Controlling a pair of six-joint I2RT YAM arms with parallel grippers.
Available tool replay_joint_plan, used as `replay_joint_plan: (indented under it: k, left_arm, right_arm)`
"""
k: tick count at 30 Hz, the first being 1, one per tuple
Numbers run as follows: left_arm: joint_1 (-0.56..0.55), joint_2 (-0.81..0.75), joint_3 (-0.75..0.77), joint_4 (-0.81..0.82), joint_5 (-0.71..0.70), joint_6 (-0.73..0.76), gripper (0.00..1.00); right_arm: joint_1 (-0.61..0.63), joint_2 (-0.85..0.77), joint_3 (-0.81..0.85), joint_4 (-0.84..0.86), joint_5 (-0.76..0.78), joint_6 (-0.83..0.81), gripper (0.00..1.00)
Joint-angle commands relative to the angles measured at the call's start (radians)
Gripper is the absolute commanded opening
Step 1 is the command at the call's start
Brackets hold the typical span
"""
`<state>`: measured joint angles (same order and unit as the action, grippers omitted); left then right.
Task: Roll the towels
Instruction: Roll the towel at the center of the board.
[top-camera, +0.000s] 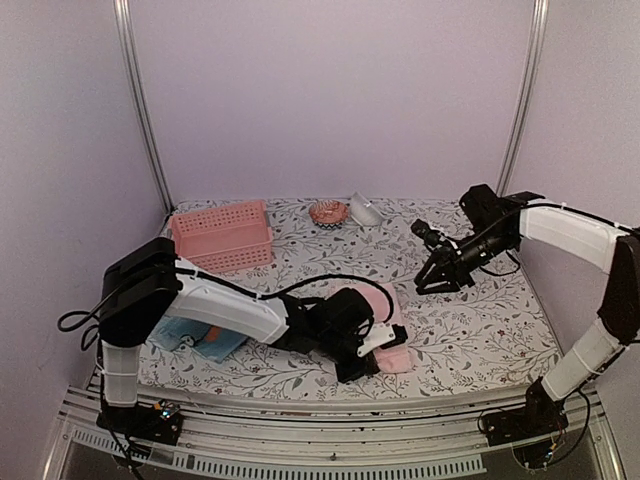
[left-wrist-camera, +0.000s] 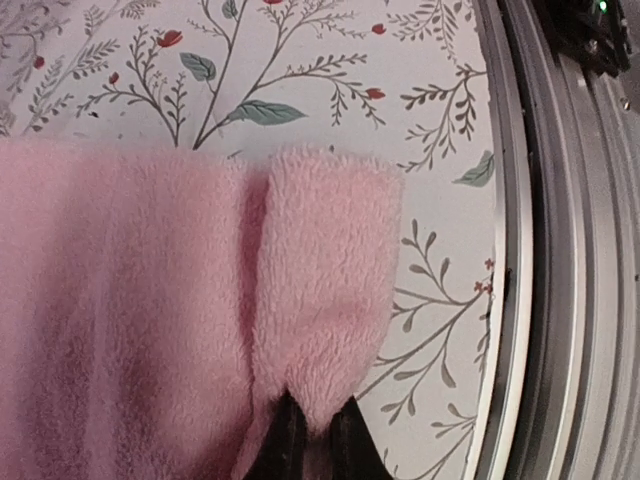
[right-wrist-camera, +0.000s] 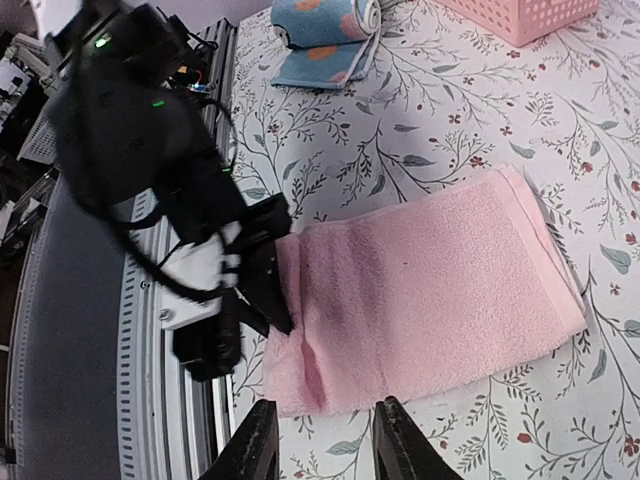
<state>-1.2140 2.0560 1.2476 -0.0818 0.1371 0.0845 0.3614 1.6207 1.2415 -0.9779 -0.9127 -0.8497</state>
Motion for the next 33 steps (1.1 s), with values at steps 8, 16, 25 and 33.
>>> replay_joint_plan:
  k: [8, 16, 25, 33]
  left_arm:
    - [0.236, 0.213, 0.172, -0.168, 0.714, -0.429, 0.00]
    - [0.269, 0.224, 0.130, -0.090, 0.764, -0.532, 0.00]
    - [0.280, 0.213, 0.126, -0.080, 0.765, -0.546, 0.00]
    - [0.291, 0.189, 0.142, -0.091, 0.743, -0.523, 0.00]
  right_arm:
    - [0.242, -0.358, -0.444, 0.375, 0.398, 0.005, 0.43]
    - [0.481, -0.272, -0.475, 0.587, 0.649, 0.049, 0.47]
    - [0.576, -0.072, -0.425, 0.657, 0.687, 0.057, 0.47]
    - [0.572, 0.008, -0.404, 0.602, 0.664, 0.097, 0.08]
